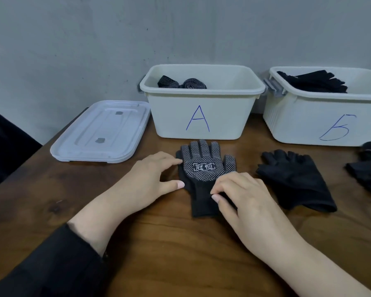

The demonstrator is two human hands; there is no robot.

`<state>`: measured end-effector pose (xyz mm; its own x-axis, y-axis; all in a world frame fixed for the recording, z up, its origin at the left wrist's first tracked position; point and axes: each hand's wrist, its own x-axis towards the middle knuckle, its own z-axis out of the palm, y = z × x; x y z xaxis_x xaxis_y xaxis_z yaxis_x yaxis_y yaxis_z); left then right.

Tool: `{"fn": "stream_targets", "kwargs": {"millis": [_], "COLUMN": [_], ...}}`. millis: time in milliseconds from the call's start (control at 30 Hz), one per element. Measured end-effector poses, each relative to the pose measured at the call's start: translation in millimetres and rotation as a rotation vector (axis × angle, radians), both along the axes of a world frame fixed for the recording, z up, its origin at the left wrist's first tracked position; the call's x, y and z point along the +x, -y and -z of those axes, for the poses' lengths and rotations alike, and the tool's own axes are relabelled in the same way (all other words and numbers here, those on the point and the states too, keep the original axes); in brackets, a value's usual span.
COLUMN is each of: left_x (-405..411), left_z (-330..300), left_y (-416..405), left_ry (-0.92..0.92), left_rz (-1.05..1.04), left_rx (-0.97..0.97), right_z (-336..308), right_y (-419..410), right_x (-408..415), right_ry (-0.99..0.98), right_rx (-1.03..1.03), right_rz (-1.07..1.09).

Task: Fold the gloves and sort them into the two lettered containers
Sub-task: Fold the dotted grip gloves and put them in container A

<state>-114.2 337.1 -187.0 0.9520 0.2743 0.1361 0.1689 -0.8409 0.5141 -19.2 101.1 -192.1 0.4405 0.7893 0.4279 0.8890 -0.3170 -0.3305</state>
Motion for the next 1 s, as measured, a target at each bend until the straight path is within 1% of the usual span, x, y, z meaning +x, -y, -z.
{"fn": "stream_targets", "kwargs": {"millis": [100,200,300,433,500,567,633,667,733,767,800,867,933,1000], "left_x": [0,0,1,0,0,0,-3,-5,-9,-10,-10,-10,-11,-11], "left_z": [0,2,2,2,3,-2,-10,-13,-13,-12,-10,-10,-13,-15], "left_y": [1,1,1,3,5,7,14,19,27,30,30,30,33,37], "left_ry": [-0.009,-0.007,-0.005,-0.041,0.004,0.11,0.176,0.167,0.087,0.032,-0.008,-0.004,0.007,-0.031], "left_rz": [0.002,0.014,0.019,0.005,-0.015,-0.017,0.062,0.148,0.311,0.342,0.341,0.312,0.313,0.322], "left_rx": [0.01,0.009,0.035,0.116,0.145,0.14,0.087,0.083,0.138,0.156,0.16,0.162,0.166,0.186], "right_z": [-5,-3,-3,-8,-10,-11,-11,-11,-7,-5,-3,-2,-2,-3], "right_y": [2,4,7,17,24,29,31,31,28,26,23,18,13,11], "right_x": [-4,-7,-5,3,11,18,23,23,24,23,21,16,12,12], "right_ry": [0.028,0.013,-0.05,-0.145,-0.136,-0.171,-0.221,-0.22,-0.159,-0.123,-0.086,-0.041,-0.033,-0.042], "right_rx": [0.021,-0.07,-0.126,-0.089,-0.15,-0.271,-0.32,-0.303,-0.246,-0.222,-0.199,-0.173,-0.167,-0.131], "right_rz": [-0.027,-0.101,-0.171,-0.161,-0.154,-0.157,-0.164,-0.167,-0.165,-0.154,-0.142,-0.117,-0.093,-0.073]}}
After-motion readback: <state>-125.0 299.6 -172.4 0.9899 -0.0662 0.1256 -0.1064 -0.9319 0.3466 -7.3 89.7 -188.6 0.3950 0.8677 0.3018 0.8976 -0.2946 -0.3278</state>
